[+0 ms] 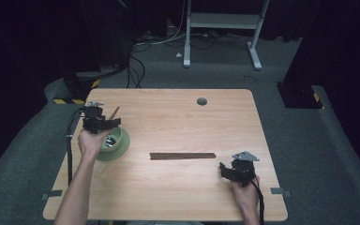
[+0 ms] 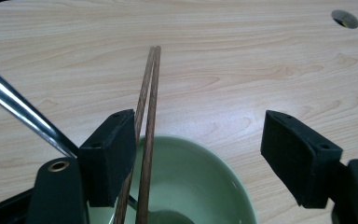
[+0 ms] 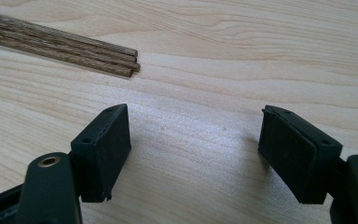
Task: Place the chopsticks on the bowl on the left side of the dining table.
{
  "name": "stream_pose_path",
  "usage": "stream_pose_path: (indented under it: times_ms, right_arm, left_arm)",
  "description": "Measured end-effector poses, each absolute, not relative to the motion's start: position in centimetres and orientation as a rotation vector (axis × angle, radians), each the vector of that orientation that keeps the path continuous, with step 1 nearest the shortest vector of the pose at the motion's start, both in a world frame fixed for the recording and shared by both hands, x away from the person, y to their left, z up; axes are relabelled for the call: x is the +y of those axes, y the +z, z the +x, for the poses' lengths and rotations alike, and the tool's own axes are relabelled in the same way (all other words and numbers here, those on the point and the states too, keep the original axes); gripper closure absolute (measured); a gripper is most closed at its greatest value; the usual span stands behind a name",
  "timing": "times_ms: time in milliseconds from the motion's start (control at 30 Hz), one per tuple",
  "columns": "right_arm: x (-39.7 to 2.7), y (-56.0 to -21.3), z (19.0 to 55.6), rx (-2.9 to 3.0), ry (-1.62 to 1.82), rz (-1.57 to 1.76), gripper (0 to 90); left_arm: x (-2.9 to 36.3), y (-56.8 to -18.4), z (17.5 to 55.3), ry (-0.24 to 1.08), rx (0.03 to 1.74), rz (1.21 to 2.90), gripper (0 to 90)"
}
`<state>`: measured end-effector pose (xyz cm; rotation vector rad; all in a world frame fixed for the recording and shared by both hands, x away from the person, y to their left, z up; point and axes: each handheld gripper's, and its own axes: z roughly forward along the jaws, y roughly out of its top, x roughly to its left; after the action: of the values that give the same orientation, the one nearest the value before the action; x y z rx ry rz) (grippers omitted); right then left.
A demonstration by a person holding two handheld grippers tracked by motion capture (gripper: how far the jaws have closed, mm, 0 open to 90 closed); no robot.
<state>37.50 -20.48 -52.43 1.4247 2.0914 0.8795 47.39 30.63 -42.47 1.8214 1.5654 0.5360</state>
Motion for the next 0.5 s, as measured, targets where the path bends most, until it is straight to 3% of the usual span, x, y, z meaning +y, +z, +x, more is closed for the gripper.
stream_pose_path:
  times_ms: [500]
  right_arm:
    - [-20.5, -52.4, 37.4, 2.092, 0.877, 1.426, 24.6]
  left_arm:
    - [32.1, -43.8, 48.8, 0.497, 1.643, 1.765, 26.6]
